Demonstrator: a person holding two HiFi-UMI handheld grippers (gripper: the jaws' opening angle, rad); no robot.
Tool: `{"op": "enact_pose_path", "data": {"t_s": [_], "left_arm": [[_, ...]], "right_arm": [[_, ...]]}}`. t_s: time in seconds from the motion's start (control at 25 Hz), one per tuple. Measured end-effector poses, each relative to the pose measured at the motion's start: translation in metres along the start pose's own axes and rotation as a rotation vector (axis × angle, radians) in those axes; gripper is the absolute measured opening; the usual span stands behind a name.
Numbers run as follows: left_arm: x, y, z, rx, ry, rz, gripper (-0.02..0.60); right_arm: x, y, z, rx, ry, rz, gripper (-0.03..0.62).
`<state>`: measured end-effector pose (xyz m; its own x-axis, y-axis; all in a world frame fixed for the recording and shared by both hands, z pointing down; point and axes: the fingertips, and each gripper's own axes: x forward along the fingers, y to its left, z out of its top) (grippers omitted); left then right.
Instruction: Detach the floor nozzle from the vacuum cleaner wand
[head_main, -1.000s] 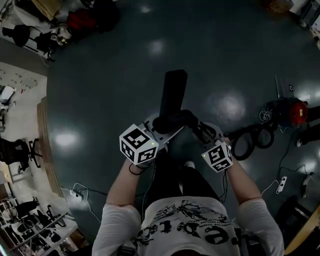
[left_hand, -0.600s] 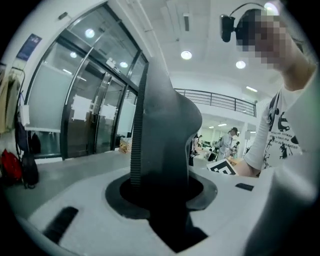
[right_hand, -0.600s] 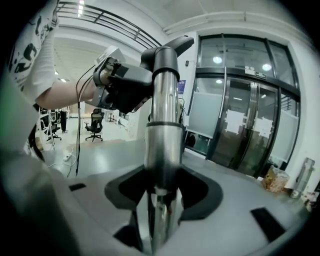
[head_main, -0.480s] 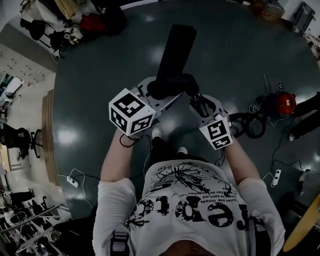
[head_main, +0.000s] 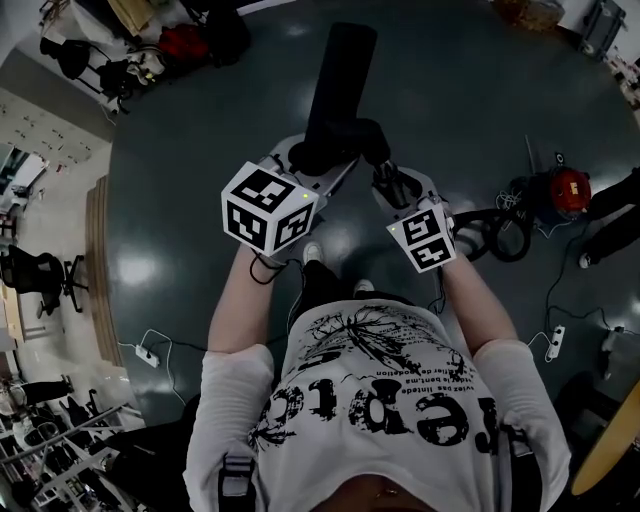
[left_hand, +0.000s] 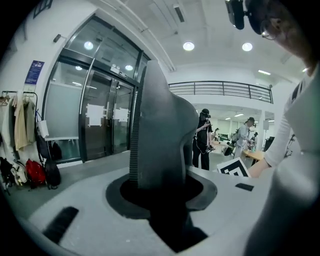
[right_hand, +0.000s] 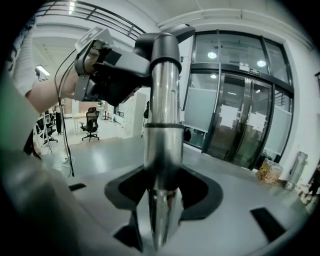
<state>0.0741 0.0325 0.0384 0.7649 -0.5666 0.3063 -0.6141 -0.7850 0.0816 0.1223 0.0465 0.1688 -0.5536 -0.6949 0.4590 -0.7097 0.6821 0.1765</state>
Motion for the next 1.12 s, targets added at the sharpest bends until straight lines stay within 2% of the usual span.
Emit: {"op": "enact_pose_path", "data": {"t_s": [0.12, 0.24, 0.36, 0.48, 0.64, 0.72, 0.84, 0.92, 1.0, 1.12], "left_arm": [[0.001, 0.006, -0.002, -0.009, 0.032, 0.042, 0.145], [-0.004, 0.012, 0.0, 0.028, 0.021, 0.083, 0.146], [-0.009, 0.021, 0.003, 0.031, 0.023, 0.116, 0.146], [-0.012, 0.029, -0.001, 0.008, 0.047, 0.118, 0.146], [-0.018, 0.041, -0.002, -0.006, 0.063, 0.117, 0.146], [-0.021, 0.047, -0.001, 0.037, 0.054, 0.165, 0.146], [-0.018, 0.047, -0.004, 0.168, 0.046, 0.24, 0.15], [-0.012, 0.041, -0.007, 0.201, 0.057, 0.225, 0.152], [-0.005, 0.04, -0.009, 0.137, 0.08, 0.174, 0.15], [-0.005, 0.046, -0.01, -0.047, 0.079, 0.167, 0.15]], "right_arm": [[0.008, 0.0, -0.001, 0.009, 0.024, 0.008, 0.175], [0.014, 0.008, 0.002, 0.019, 0.03, 0.064, 0.175], [0.021, 0.011, 0.008, 0.023, 0.047, 0.089, 0.175], [0.031, 0.015, 0.01, 0.015, 0.085, 0.106, 0.175], [0.035, 0.022, 0.015, 0.008, 0.084, 0.138, 0.175], [0.041, 0.023, 0.013, 0.014, 0.108, 0.154, 0.175], [0.051, 0.026, 0.001, 0.017, 0.173, 0.186, 0.175], [0.052, 0.025, -0.005, 0.017, 0.178, 0.177, 0.175], [0.051, 0.021, -0.004, 0.027, 0.16, 0.139, 0.175], [0.053, 0.01, 0.005, 0.051, 0.123, 0.039, 0.174]]}}
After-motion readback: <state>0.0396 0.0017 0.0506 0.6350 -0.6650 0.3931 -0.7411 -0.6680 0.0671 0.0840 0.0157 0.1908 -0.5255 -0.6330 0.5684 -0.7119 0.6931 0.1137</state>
